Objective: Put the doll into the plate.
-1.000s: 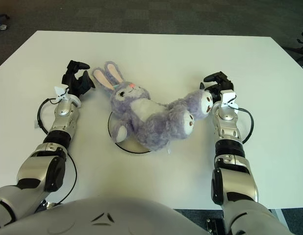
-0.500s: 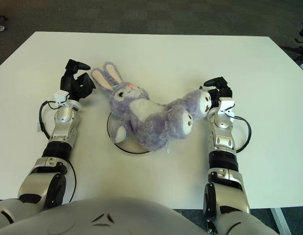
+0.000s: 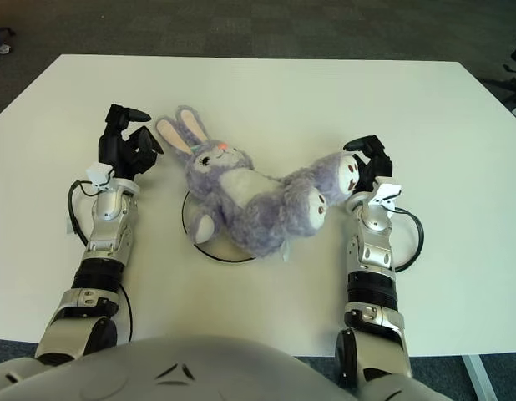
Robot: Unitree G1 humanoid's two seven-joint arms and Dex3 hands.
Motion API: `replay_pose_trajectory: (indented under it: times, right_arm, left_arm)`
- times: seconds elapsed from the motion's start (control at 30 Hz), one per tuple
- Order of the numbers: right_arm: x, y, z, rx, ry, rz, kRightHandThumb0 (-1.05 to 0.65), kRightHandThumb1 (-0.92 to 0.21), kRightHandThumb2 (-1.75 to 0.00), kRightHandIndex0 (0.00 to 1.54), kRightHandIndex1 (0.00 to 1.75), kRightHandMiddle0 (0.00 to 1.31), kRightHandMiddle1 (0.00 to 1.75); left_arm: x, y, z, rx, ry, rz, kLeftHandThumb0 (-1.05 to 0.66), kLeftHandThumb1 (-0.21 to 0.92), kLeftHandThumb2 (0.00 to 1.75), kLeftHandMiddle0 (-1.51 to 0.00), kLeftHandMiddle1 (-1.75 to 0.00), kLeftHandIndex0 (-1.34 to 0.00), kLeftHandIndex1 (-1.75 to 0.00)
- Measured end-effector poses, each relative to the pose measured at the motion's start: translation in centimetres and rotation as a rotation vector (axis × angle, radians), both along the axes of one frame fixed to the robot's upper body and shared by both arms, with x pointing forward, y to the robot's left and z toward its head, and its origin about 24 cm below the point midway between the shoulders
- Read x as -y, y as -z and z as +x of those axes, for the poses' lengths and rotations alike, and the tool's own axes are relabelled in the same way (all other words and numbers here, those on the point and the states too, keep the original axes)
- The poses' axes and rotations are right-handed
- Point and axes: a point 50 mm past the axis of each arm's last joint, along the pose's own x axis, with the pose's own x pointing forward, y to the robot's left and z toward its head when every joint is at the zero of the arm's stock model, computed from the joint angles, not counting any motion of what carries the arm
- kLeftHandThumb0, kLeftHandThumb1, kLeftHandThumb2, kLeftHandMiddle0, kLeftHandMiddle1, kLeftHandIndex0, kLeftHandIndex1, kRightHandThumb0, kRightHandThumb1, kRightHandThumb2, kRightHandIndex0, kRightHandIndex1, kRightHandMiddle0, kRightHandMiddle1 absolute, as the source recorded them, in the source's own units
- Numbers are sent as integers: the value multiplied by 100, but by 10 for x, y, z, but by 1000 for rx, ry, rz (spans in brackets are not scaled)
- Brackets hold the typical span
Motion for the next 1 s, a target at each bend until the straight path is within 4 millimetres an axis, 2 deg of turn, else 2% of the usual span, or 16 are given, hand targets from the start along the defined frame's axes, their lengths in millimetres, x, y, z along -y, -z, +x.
replay_pose_trajectory:
  times: [0.57, 1.0]
  right_arm:
    - [-6, -7, -9, 127, -89, 100, -1, 0, -160, 83, 175, 77, 149]
    - [-8, -9, -10, 173, -117, 178, -1, 3, -164, 83, 175, 78, 153]
  left_arm:
    - [4, -5, -5, 28, 7, -33, -38, 66, 88, -107, -175, -35, -175]
    - [4, -6, -8, 29, 3, -41, -38, 66, 88, -102, -175, -35, -175]
